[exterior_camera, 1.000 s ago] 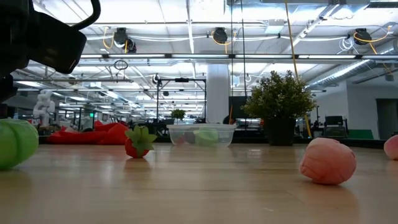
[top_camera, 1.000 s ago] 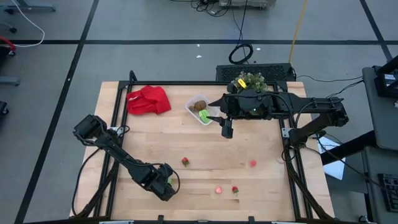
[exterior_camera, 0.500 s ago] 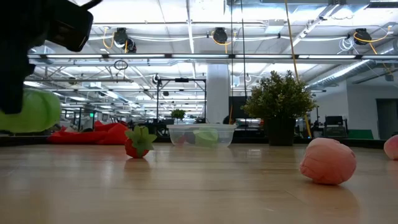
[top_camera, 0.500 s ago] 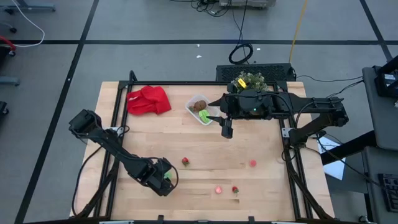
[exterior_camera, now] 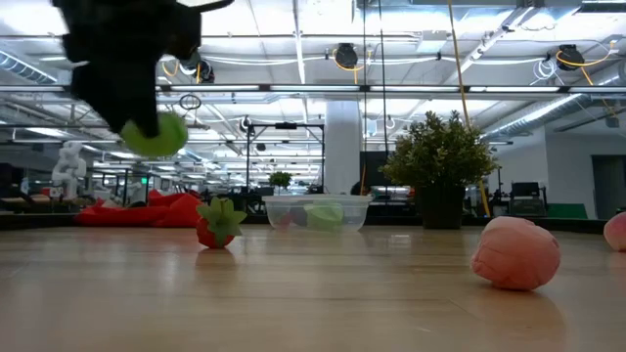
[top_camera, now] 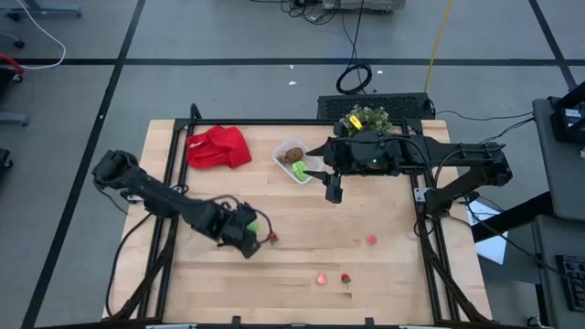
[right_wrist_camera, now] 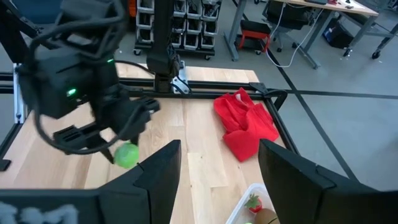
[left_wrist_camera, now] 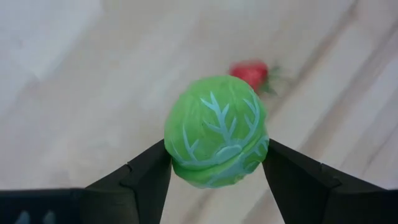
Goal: Pick and placing Produce into tupperware
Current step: Put the green cabbage into the transparent bin
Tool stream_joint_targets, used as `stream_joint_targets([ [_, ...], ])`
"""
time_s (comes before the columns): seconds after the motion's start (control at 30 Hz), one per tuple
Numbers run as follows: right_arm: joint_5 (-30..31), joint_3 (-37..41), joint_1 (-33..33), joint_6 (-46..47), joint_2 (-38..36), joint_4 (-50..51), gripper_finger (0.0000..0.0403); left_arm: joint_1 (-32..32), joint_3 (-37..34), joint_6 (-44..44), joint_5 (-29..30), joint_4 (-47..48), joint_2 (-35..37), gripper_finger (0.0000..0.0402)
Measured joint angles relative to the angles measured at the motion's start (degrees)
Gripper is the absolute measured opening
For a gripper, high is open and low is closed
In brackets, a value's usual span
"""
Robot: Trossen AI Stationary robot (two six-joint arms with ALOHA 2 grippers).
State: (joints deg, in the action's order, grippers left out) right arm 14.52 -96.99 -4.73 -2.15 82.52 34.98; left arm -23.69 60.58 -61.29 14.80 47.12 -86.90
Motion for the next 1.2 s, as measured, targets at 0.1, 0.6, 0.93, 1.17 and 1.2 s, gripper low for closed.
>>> stream_joint_targets([
  [0.1, -0.02, 0.00, 0.00, -0.04, 0.00, -0.02, 0.0205, 3.60, 0.04, 4.84, 1.45, -0.78, 1.55, 0.0241],
  [0.6, 0.33, 0.00, 0.22, -9.53, 0.00, -5.97, 0.0205, 22.42, 0.02, 28.11, -0.28, -10.68, 3.40, 0.0241],
  [0.93, 0.77, -0.04, 1.17, -16.71, -1.21, -17.50, 0.0205, 31.53, 0.02, 36.75, -4.41, -17.99, 3.00, 0.0241],
  [1.17, 0.84, -0.02, 3.44, -16.76, -1.57, -18.07, 0.0205, 38.03, 0.02, 40.97, -7.81, -23.00, 2.46, 0.0241],
  [1.2, 0.85, -0.02, 3.78, -16.77, -1.57, -18.04, 0.0205, 38.95, 0.02, 41.37, -8.34, -23.54, 2.46, 0.0241],
])
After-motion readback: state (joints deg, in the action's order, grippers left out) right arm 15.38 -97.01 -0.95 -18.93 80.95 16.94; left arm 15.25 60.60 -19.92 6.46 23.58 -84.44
